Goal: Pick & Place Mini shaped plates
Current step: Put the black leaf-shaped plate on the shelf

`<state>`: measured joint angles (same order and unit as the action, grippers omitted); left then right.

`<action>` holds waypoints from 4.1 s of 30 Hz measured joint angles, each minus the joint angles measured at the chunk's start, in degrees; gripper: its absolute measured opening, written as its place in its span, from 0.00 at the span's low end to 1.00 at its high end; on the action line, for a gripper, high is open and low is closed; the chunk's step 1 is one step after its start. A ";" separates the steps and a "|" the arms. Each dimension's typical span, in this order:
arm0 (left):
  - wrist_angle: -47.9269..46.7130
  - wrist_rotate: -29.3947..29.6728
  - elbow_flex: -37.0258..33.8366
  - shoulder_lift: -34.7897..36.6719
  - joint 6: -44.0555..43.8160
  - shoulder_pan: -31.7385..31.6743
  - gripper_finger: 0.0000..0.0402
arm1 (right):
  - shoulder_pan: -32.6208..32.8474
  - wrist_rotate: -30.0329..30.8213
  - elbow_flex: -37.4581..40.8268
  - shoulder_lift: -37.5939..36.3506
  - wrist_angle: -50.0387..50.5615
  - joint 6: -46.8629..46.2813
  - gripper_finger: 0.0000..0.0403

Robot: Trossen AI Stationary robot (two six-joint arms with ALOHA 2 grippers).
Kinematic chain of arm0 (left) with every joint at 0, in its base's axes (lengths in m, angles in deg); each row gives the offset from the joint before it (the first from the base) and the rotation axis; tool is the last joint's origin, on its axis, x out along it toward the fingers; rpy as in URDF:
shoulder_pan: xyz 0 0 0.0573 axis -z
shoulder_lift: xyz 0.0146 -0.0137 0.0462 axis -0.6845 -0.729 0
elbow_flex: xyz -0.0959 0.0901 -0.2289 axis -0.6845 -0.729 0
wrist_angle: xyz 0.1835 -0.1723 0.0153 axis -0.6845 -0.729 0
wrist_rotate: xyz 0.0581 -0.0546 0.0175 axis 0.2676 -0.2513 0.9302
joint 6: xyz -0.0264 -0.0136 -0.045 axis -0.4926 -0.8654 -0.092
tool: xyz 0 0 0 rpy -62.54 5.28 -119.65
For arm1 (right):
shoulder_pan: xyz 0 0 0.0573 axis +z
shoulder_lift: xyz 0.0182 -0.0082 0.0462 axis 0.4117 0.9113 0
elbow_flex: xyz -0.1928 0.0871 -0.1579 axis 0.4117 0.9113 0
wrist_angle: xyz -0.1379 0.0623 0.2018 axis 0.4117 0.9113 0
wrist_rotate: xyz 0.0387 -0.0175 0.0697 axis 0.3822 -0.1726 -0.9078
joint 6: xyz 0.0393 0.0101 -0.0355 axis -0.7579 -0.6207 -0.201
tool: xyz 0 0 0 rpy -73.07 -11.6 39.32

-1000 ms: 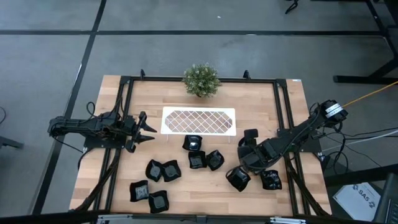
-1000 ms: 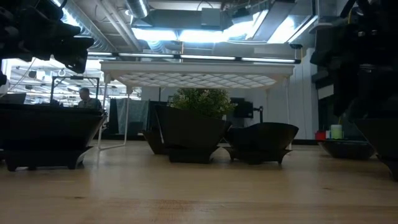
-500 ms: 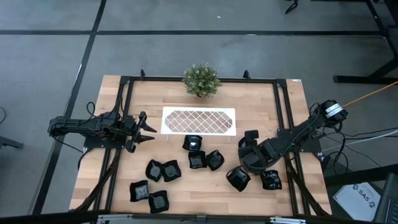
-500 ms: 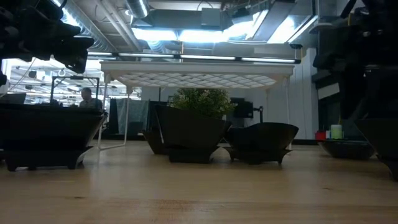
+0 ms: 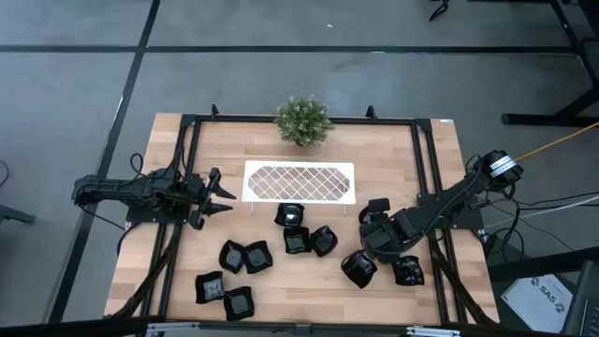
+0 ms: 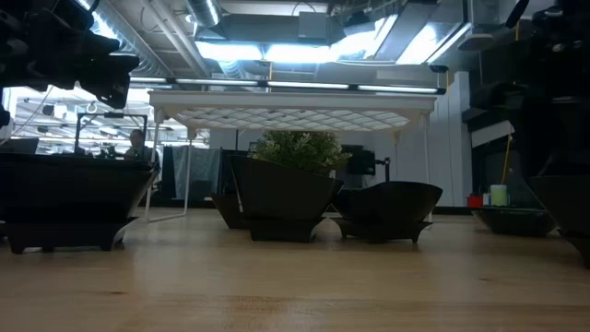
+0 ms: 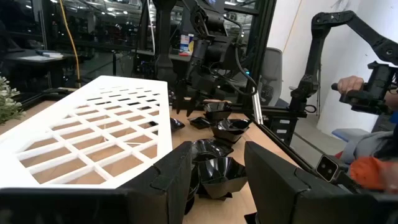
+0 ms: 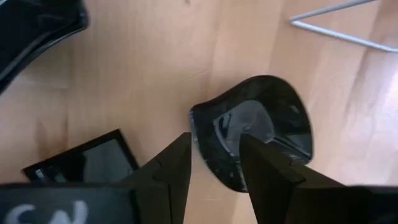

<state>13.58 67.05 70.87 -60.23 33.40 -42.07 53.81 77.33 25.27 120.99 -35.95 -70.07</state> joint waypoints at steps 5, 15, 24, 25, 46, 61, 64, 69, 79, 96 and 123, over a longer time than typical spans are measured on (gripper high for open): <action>0.00 0.00 0.00 -0.02 -0.01 0.00 0.36 | 0.00 -3.62 0.00 0.00 0.04 0.02 0.34; 0.00 0.00 0.00 -0.01 -0.01 0.01 0.36 | 0.00 -3.51 0.05 0.00 0.42 1.27 0.34; 0.01 0.02 -0.01 -0.01 0.00 0.00 0.36 | 0.00 -2.04 0.79 0.00 -1.56 0.12 0.34; 0.00 0.00 -0.01 -0.01 -0.01 0.02 0.36 | 0.00 -2.04 0.81 0.00 -1.54 0.11 0.34; 0.00 0.02 0.00 0.00 0.00 0.02 0.36 | 2.05 2.01 0.85 7.27 -2.71 -0.46 0.34; 0.00 0.00 -0.02 -0.02 0.00 0.00 0.36 | 2.05 2.44 0.87 9.14 -3.04 -3.00 0.13; 0.01 0.01 -0.02 0.00 0.00 0.01 0.36 | 2.05 2.54 0.85 9.09 -2.93 -3.02 0.03; 0.00 0.00 -0.01 0.00 -0.01 0.01 0.36 | 2.05 2.60 0.86 8.04 -2.55 -4.22 0.03; 0.00 0.00 0.00 0.00 0.00 0.00 0.36 | 2.05 2.42 -2.95 4.57 7.64 -9.07 0.01; 0.00 0.00 -0.02 -0.02 0.00 0.02 0.36 | 2.10 10.77 -18.66 1.95 25.12 -12.25 0.00; 0.00 0.00 -0.01 -0.02 -0.02 0.02 0.36 | 2.08 19.47 -28.35 1.95 31.73 -7.43 0.00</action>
<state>13.58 67.05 70.86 -60.25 33.39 -42.05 55.88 96.80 -3.08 122.94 -4.22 -77.50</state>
